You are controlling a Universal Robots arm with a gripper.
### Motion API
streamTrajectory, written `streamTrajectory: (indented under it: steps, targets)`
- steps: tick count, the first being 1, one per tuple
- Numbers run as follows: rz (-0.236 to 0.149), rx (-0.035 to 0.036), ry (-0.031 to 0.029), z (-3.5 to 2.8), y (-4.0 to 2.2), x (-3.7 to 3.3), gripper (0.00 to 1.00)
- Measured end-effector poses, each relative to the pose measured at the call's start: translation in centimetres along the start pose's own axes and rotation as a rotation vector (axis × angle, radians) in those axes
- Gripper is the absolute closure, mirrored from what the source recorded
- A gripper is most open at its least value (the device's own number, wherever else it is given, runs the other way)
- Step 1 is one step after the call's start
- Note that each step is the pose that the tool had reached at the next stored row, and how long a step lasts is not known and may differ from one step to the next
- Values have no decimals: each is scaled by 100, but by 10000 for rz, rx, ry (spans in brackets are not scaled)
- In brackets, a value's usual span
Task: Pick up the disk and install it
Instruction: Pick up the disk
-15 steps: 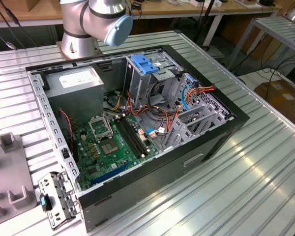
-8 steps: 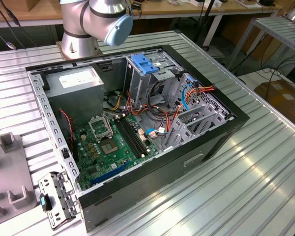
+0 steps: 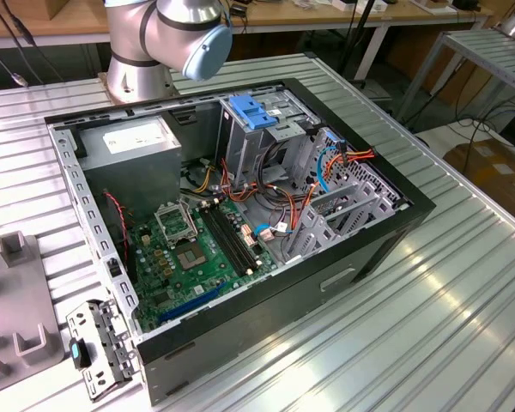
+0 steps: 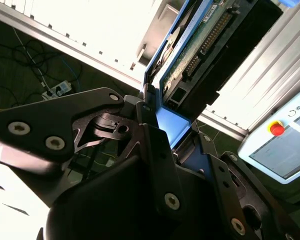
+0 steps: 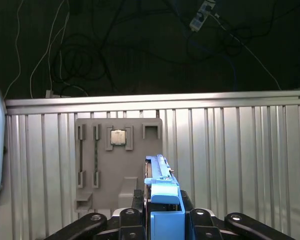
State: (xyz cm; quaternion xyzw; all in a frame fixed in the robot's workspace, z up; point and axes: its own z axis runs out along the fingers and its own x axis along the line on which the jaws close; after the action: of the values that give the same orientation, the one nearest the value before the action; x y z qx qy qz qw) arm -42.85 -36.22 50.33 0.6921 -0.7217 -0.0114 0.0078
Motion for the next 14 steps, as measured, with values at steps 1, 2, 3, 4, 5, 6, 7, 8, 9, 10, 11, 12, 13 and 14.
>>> streamTrajectory:
  steps: [1, 2, 3, 4, 5, 6, 7, 8, 9, 10, 11, 12, 13, 14]
  targets:
    - [0, 1, 0, 0, -8, 0, 63]
    - [0, 1, 0, 0, -15, 0, 63]
    - [0, 1, 0, 0, -22, -1, 63]
    - [1, 0, 0, 0, -30, -1, 63]
    - [1, 0, 0, -1, -36, -1, 63]
    - [2, 0, 0, -1, -49, -2, 63]
    - [3, 0, 0, -1, -64, -3, 63]
    - [3, 0, 0, -2, -78, -3, 63]
    - [5, 1, 0, -2, -95, -4, 63]
    - [5, -1, 0, -3, -103, -4, 63]
    - [5, 1, 0, -2, -110, -4, 63]
    - [7, 0, 0, -3, -131, -5, 63]
    - [7, 0, 0, -4, -144, -6, 63]
    - [7, 0, 0, -4, -154, -6, 63]
